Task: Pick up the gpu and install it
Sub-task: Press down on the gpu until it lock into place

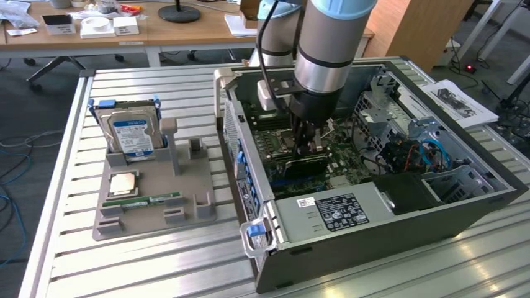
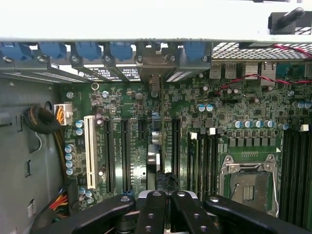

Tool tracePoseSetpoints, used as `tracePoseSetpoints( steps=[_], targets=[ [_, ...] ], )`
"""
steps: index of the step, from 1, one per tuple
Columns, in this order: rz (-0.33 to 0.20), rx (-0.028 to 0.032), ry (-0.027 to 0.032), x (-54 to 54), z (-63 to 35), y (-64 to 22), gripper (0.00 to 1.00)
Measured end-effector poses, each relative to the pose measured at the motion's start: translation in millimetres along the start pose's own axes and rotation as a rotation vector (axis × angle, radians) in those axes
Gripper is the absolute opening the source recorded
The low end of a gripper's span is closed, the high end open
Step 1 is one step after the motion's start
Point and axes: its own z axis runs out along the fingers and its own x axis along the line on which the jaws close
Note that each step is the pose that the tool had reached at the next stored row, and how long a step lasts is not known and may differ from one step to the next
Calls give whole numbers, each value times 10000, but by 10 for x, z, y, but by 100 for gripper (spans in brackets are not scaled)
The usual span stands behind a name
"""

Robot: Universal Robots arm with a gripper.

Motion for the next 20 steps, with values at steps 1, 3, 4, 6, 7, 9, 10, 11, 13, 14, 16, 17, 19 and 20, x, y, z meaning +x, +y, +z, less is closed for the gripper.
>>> tracePoseSetpoints(
  steps=[1, 3, 4, 6, 7, 9, 10, 11, 13, 14, 16, 17, 19, 20],
  targets=[
    [0, -1, -1, -1, 2, 0, 11],
    [0, 1, -3, -4, 4, 1, 11],
    [0, 1, -4, -6, 5, 1, 11],
    [-1, 0, -2, -7, 6, 1, 11],
    [0, 1, -5, -8, 11, 1, 11],
    [0, 1, -5, -8, 24, 1, 11],
    [0, 0, -2, -8, 26, 2, 11],
    [0, -1, -1, -8, 26, 2, 11],
    [0, -1, -1, -8, 26, 2, 11],
    [0, 0, -3, -8, 28, 2, 11],
    [0, 3, -8, -8, 40, 2, 11],
    [-1, 1, -3, -7, 40, 2, 11],
    [-1, 0, -2, -7, 40, 3, 11],
    [0, 0, -3, -7, 40, 3, 11]
  ],
)
